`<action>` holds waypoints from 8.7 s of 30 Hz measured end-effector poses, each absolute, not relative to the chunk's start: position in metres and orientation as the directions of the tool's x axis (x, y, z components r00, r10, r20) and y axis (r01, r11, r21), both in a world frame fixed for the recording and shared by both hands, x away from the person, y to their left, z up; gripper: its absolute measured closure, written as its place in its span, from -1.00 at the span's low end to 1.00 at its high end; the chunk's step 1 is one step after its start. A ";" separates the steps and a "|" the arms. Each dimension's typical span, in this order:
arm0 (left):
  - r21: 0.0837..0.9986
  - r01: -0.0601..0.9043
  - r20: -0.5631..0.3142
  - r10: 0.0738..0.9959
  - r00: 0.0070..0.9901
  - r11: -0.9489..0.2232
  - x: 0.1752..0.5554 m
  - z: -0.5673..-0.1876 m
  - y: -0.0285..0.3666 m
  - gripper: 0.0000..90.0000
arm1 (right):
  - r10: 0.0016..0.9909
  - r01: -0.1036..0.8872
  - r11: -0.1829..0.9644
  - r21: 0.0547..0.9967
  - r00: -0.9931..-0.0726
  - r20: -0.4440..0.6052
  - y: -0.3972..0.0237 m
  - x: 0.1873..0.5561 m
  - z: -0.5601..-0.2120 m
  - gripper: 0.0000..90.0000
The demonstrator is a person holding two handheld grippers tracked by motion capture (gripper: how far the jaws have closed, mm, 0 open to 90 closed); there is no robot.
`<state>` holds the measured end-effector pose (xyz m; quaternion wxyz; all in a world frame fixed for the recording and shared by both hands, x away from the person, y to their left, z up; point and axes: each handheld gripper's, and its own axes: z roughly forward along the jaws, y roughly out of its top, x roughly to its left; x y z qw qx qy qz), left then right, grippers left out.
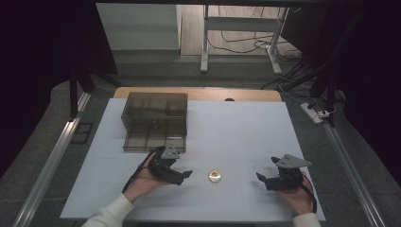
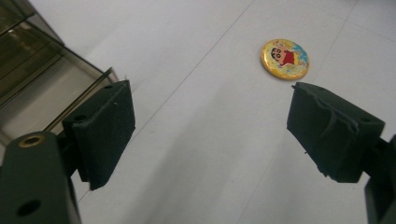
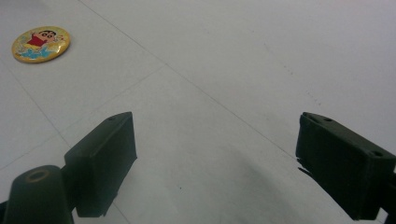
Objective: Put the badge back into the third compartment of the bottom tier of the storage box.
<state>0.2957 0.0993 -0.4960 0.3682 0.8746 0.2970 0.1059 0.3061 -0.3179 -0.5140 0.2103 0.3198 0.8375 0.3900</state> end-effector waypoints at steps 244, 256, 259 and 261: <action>0.780 0.490 -0.053 0.738 0.673 -0.391 0.378 -0.476 0.133 0.02 | 0.707 0.377 0.505 0.776 -0.697 -0.122 -0.318 0.305 -0.516 -0.69; 0.754 0.535 -0.047 0.781 0.623 -0.382 0.390 -0.494 0.144 0.02 | 0.708 0.379 0.506 0.775 -0.695 -0.122 -0.318 0.305 -0.516 -0.69; 0.743 0.548 -0.044 0.789 0.613 -0.384 0.393 -0.499 0.146 0.02 | 0.708 0.378 0.505 0.776 -0.696 -0.121 -0.318 0.305 -0.516 -0.69; 0.741 0.551 -0.042 0.793 0.608 -0.383 0.394 -0.501 0.147 0.02 | 0.708 0.379 0.506 0.775 -0.696 -0.122 -0.318 0.305 -0.516 -0.69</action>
